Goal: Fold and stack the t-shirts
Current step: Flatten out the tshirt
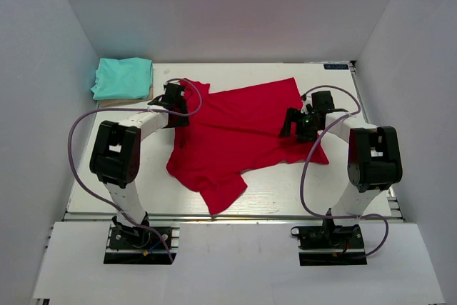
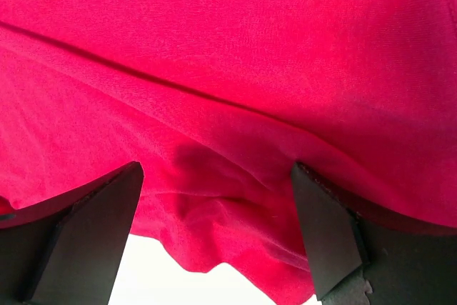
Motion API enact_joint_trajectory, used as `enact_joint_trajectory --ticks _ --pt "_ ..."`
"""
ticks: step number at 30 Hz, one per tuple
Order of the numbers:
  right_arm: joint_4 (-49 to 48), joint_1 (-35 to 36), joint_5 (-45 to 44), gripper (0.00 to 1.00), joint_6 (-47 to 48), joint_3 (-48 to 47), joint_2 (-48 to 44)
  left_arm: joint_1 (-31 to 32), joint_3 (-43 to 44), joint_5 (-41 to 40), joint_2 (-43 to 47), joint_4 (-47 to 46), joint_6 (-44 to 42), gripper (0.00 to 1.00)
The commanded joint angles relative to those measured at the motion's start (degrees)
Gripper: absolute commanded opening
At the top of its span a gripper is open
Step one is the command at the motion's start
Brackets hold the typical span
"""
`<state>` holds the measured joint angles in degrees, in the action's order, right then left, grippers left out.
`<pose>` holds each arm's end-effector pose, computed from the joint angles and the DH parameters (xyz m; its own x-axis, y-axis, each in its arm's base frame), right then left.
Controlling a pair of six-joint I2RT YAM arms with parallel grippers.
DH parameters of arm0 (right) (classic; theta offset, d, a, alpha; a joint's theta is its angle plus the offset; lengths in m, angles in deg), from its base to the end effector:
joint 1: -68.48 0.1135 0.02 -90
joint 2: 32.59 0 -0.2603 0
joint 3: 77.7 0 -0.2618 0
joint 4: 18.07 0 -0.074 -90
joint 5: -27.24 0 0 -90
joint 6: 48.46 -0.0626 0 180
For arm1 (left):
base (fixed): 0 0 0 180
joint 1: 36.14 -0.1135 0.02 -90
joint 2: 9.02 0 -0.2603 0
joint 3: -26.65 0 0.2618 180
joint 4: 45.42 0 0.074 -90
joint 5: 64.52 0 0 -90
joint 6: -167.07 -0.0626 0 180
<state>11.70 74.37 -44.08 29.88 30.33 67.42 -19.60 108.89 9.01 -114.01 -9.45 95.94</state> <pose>0.3633 0.0576 0.1340 -0.8784 0.1019 -0.4670 -0.0913 0.9233 0.3731 0.3869 -0.0964 0.1492 -0.8179 -0.0806 -0.5697 -0.1402 0.9882 0.0614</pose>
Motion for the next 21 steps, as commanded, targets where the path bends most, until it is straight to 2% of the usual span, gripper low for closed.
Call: enact_joint_trajectory --ticks 1,2,5,7,10,14,18,20,21 --pt "0.89 0.52 -3.29 0.90 -0.56 -0.08 2.12 -0.45 1.15 3.54 -0.74 -4.08 -0.41 0.62" --pt "0.89 0.53 -3.38 0.90 -0.56 -0.08 2.12 -0.97 1.67 4.42 -1.44 -4.09 -0.42 0.55" --pt "1.33 0.44 -4.52 0.90 -0.91 0.18 2.38 -1.51 1.67 6.35 -1.97 -4.79 -1.65 0.17" --pt "1.50 0.52 -4.61 0.90 -0.91 -0.08 2.30 -2.12 1.67 6.89 -2.59 -4.79 -1.65 0.00" --pt "1.77 0.52 -5.05 0.90 -1.00 -0.52 2.65 -2.65 0.28 8.91 -1.63 -6.89 -2.17 0.00" --pt "2.12 0.44 -5.84 0.90 -1.26 -0.52 3.09 -3.26 -3.15 3.83 2.32 -10.05 -0.77 0.00" --pt "2.82 0.35 -7.16 0.90 -1.09 -0.43 3.18 -4.67 -5.27 2.93 4.44 -12.61 -2.17 0.00" --pt "3.08 0.26 -7.42 0.90 -1.17 -0.52 3.18 -5.28 -4.13 8.35 3.92 -12.61 -6.79 0.00" --pt "3.09 0.52 -7.43 0.90 -1.17 -0.52 3.26 -5.28 -2.82 14.73 2.96 -12.09 -9.18 0.00"
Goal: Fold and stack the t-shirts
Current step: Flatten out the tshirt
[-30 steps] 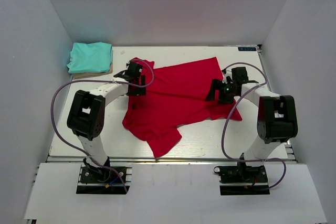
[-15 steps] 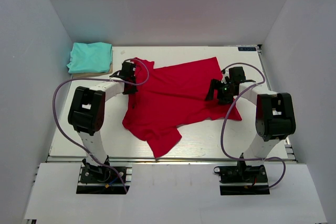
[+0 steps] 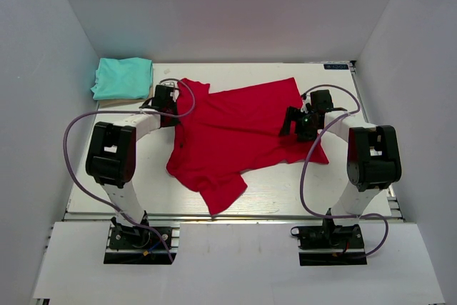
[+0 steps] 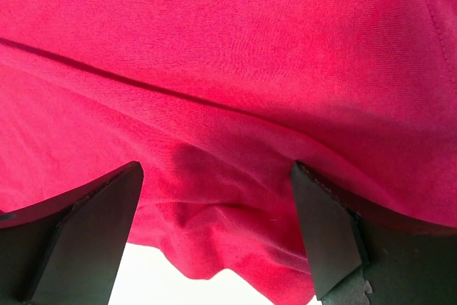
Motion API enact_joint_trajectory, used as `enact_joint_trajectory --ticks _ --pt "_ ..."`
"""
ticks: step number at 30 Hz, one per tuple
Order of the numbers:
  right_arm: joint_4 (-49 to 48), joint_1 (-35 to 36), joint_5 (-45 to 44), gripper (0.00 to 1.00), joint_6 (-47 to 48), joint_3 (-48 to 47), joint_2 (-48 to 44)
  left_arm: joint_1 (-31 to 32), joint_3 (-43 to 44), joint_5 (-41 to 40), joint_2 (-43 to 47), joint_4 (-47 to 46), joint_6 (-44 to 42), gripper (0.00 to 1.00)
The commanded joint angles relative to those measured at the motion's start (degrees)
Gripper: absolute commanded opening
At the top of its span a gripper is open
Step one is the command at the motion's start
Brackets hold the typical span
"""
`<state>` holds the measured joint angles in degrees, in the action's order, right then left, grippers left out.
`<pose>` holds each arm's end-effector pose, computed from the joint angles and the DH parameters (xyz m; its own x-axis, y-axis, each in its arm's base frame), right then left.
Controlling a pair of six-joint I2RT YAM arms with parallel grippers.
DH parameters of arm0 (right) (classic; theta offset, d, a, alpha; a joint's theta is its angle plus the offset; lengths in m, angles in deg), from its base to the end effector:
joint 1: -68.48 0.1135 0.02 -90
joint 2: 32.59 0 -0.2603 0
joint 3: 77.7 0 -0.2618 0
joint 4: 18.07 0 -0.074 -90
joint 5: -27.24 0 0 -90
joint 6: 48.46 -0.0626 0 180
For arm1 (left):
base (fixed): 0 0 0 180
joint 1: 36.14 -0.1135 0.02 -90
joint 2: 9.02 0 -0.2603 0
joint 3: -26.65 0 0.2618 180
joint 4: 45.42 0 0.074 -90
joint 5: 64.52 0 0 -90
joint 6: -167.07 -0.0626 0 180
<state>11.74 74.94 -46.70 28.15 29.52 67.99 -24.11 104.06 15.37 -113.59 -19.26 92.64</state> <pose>0.3669 0.0590 0.1340 -0.8754 0.1248 -0.4670 -0.0541 0.9347 0.3513 0.3929 -0.0725 0.1372 -0.7831 -0.1033 -0.6132 -0.1117 0.9934 -0.0247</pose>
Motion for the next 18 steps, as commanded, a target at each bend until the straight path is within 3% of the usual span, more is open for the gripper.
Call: enact_joint_trajectory --ticks 1,2,4,9,11,12,14,17,18 --pt "3.04 -0.04 -4.80 0.90 0.64 0.20 2.61 -0.78 2.80 10.44 2.53 -1.23 -7.65 0.22" --pt "3.04 -0.13 -4.72 0.90 0.64 0.29 2.96 -0.78 3.51 12.03 1.23 -0.26 -10.10 0.62" --pt "2.96 -0.30 -4.28 0.90 0.47 -0.15 3.22 -0.78 3.51 12.56 0.69 1.06 -11.17 0.71" --pt "3.31 -0.04 -3.66 0.90 0.55 -0.15 3.22 -0.78 3.51 13.96 -1.06 0.90 -12.85 0.73" --pt "3.39 0.04 -3.92 0.90 0.64 -0.24 3.22 -0.78 4.30 13.98 -2.20 0.19 -12.85 0.68" --pt "3.57 -0.22 -4.01 0.90 0.64 -0.33 3.40 -0.78 5.00 13.98 -3.87 0.80 -12.85 0.59" --pt "3.57 -0.22 -3.93 0.90 0.56 -0.33 2.96 -0.78 6.94 13.98 -5.63 1.33 -12.85 0.52" --pt "3.92 -0.04 -4.10 0.90 0.47 -0.33 2.87 -0.78 7.65 14.68 -7.57 1.94 -12.85 0.32" --pt "3.92 -0.04 -4.10 0.90 0.64 -0.33 2.79 -0.78 8.17 14.68 -7.57 1.95 -12.24 0.20"
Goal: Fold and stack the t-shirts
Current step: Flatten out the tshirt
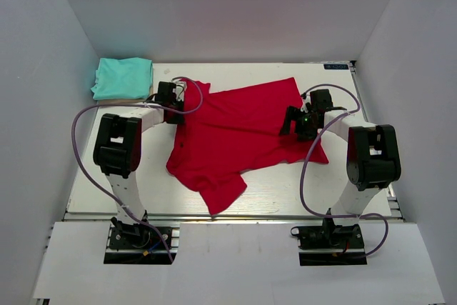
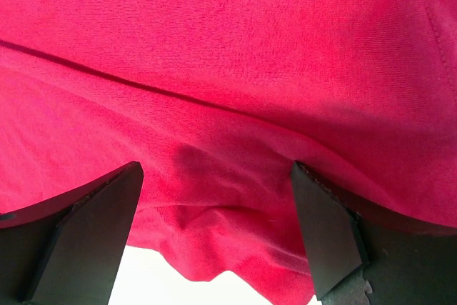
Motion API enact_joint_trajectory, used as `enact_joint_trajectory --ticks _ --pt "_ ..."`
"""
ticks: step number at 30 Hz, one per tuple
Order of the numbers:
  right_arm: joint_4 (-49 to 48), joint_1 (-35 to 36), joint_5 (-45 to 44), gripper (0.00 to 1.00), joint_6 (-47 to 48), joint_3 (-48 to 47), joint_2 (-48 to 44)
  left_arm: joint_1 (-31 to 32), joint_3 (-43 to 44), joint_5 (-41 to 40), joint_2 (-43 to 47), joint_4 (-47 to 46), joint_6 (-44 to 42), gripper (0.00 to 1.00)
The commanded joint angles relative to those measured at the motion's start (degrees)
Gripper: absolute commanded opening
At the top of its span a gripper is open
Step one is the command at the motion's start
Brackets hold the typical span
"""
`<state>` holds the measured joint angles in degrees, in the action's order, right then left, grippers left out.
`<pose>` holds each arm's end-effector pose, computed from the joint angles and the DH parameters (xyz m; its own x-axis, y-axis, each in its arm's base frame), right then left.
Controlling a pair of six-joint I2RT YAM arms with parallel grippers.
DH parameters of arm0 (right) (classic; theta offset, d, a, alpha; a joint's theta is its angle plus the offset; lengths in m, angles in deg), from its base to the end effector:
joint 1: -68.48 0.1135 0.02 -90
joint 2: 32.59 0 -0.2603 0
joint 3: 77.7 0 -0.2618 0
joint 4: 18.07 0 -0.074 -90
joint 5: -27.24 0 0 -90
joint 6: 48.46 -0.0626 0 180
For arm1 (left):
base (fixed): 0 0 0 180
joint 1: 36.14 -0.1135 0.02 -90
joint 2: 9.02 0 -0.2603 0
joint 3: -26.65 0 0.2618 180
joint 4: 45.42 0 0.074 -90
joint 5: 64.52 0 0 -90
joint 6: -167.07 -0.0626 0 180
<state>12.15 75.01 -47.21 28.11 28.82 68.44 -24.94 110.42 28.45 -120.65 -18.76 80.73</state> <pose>0.3692 0.0592 0.1343 -0.8759 0.1250 -0.4661 -0.0495 0.9375 0.3444 0.4179 -0.0861 0.1220 -0.8114 0.0957 -0.5765 0.1720 0.9819 -0.0792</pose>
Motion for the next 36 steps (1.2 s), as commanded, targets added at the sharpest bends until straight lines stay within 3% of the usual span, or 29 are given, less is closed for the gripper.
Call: enact_joint_trajectory --ticks 1,3,13,25,29,31,33,34,36 --pt "3.33 -0.28 -3.51 0.90 0.60 0.37 2.41 0.05 1.81 1.00 -0.51 1.44 0.20 0.14" --pt "3.51 -0.11 -3.51 0.90 0.51 0.11 2.50 0.05 0.06 -1.63 2.11 0.74 1.69 0.00" --pt "5.17 -0.55 -9.57 0.90 -1.94 0.37 3.29 -1.70 -1.62 -17.71 8.19 4.69 4.16 0.00" --pt "7.02 -0.81 -11.68 0.90 -3.97 -1.38 5.66 -8.47 2.24 -18.87 3.18 7.42 3.55 0.00" --pt "5.80 -0.46 -7.74 0.90 -1.78 -1.12 4.97 -11.28 6.64 -17.73 -0.33 12.77 7.49 0.00" --pt "2.99 -0.37 -1.80 0.90 1.29 -0.60 3.21 -11.99 9.27 -17.21 -1.83 16.99 11.44 0.07" --pt "1.57 -0.37 3.40 0.90 4.53 -0.94 0.58 -12.61 10.51 -14.41 -2.54 17.97 12.42 0.19" --pt "0.70 -0.20 6.57 0.90 4.90 -1.21 -0.30 -12.61 10.51 -11.26 -1.58 17.45 11.73 0.48" --pt "-1.58 0.07 11.83 0.90 6.48 -1.30 -4.06 -12.61 10.51 -9.91 0.18 17.44 11.72 0.64"
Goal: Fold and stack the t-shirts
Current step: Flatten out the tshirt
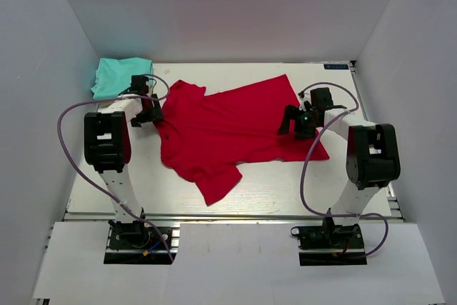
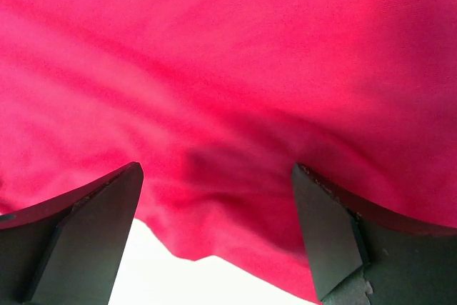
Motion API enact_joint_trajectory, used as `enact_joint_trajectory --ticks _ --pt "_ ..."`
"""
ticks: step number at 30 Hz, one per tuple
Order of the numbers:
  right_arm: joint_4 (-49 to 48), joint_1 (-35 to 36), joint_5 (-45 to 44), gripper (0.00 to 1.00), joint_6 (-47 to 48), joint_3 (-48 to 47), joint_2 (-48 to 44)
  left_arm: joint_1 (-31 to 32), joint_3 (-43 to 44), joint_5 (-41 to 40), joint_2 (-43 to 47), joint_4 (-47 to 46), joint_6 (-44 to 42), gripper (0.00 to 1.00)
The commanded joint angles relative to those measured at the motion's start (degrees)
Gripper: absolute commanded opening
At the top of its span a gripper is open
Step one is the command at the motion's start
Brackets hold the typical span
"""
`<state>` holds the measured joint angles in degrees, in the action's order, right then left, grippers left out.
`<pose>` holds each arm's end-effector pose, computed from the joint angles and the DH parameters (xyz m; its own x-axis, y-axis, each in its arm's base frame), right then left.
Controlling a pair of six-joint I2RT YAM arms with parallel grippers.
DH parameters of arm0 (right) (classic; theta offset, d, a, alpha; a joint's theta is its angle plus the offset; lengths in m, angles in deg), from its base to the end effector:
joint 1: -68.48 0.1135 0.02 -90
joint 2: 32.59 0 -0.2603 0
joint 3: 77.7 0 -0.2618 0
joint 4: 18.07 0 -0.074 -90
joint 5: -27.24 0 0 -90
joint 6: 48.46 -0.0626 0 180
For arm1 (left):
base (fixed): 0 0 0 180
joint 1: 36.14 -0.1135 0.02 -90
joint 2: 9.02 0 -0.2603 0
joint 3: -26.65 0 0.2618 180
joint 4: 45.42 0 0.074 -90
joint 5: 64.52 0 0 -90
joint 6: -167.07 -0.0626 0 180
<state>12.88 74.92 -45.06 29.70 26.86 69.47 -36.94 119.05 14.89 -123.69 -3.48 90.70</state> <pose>0.3756 0.0615 0.1380 -0.8760 0.0978 -0.4722 -0.0911 0.9280 0.3612 0.4297 0.0175 0.1288 -0.8529 -0.2436 -0.4618 -0.3032 0.9511 0.0583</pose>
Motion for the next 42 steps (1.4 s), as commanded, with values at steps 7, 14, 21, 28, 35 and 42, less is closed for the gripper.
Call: enact_joint_trajectory --ticks 7,14,21,28,35,42 --pt "-2.67 1.47 7.19 0.90 5.16 -4.67 -8.90 0.45 3.99 3.02 10.43 2.34 -0.36 1.00" --pt "2.25 2.53 -7.49 0.90 4.36 -16.98 2.25 3.78 14.61 21.13 0.08 -1.53 -3.43 1.00" --pt "9.64 4.37 -13.03 0.90 5.16 -34.21 17.45 8.97 28.94 19.47 -13.11 2.07 -5.89 1.00" --pt "13.33 4.20 -16.73 0.90 5.07 -43.79 25.99 11.87 37.98 19.20 -22.69 2.07 -7.12 1.00" --pt "15.61 3.85 -19.52 0.90 4.37 -45.65 31.26 11.87 53.12 17.44 -38.25 7.80 -5.20 1.00" --pt "20.01 2.44 -19.36 0.90 1.38 -55.66 39.09 12.40 56.90 26.22 -44.40 -7.83 2.79 1.00"
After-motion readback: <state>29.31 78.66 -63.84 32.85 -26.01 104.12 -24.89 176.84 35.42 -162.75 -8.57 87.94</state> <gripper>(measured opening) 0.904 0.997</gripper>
